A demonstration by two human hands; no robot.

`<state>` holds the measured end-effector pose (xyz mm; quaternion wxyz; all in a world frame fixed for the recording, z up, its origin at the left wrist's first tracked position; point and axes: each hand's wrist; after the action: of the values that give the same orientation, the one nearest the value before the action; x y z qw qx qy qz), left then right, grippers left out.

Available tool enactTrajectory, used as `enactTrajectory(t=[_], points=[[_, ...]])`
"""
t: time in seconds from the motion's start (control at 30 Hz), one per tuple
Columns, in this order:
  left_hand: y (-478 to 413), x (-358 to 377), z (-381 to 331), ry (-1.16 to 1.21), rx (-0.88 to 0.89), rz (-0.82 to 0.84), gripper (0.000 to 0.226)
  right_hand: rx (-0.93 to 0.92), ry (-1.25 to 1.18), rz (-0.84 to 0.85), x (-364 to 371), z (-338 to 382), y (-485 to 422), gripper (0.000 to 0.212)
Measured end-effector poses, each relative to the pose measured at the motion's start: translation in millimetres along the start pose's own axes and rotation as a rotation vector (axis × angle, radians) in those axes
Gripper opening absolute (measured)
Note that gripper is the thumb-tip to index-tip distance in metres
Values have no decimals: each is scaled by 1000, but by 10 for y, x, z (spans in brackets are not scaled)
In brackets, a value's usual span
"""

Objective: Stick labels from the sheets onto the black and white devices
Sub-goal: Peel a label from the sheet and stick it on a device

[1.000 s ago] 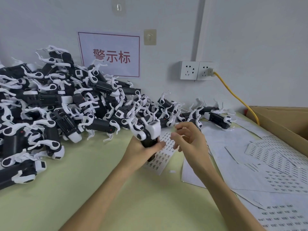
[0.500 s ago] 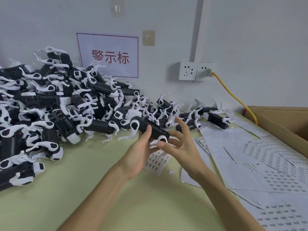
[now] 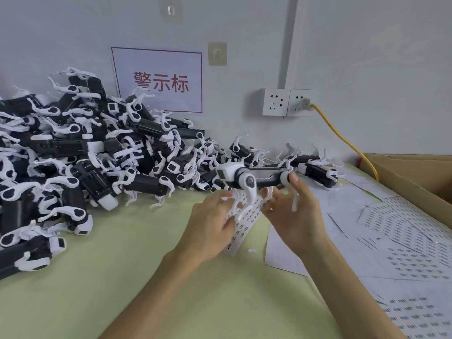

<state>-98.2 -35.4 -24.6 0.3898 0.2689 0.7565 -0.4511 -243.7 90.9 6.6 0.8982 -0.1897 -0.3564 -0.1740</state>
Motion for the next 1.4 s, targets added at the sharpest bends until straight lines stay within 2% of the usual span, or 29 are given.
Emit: enactTrajectory(t=[0.07, 0.13, 0.2, 0.27, 0.33, 0.4, 0.5, 0.53, 0.6, 0.67, 0.73, 0.8, 0.87, 0.93, 1.03, 1.17, 1.3, 1.4], points=[[-26, -65, -15, 311, -221, 26, 20, -28, 49, -22, -18, 21, -6, 31], [-47, -146, -20, 780, -369, 90, 21, -65, 216, -37, -24, 22, -6, 59], [-45, -213, -5, 1012, -311, 153, 46, -72, 343, -24, -26, 13, 1, 78], [-28, -265, 8, 1139, -213, 209, 39, -52, 335, -10, -19, 33, 8, 82], [-38, -276, 68, 1208, -248, 273, 51, -52, 378, -21, -29, 79, 8, 83], [-66, -268, 80, 1156, -299, 370, 65, -81, 578, 2, -37, 91, 17, 84], [-70, -206, 52, 1012, -283, 453, 47, -78, 834, 59, -23, 3, 31, 88], [-51, -190, 40, 983, -276, 442, 44, -74, 887, 55, -11, -30, 31, 88], [-27, -150, 52, 999, -306, 359, 52, -116, 950, 0, 20, -96, 25, 81], [-31, -145, 44, 1081, -362, 250, 54, -257, 951, -110, 41, -133, 21, 68], [-46, -162, 11, 1099, -377, 171, 54, -448, 865, -237, 42, -130, 16, 45], [-45, -151, -22, 1137, -380, 124, 56, -512, 746, -266, 27, -101, 3, 21], [-33, -134, -63, 1260, -421, 100, 59, -421, 673, -184, 18, -98, -7, 4], [-21, -125, -113, 1365, -437, 90, 57, -316, 712, -110, 35, -137, -12, 15], [-15, -96, -155, 1394, -414, 104, 52, -222, 755, -6, 65, -180, 5, 12], [-15, -114, -146, 1377, -399, 117, 46, -218, 705, 47, 97, -157, 34, 9], [-7, -124, -132, 1349, -409, 109, 36, -206, 692, 87, 98, -168, 47, 14], [-2, -129, -139, 1332, -426, 101, 38, -192, 710, 102, 98, -186, 45, 17]])
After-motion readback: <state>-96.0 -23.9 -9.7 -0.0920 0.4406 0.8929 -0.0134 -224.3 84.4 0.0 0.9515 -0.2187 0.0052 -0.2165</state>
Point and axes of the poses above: each hand's wrist, its own y-axis away from the middle knuckle, its own x-axis out of the palm, z = x × y, and after that the axes turned 6 degrees about -y, right-handed
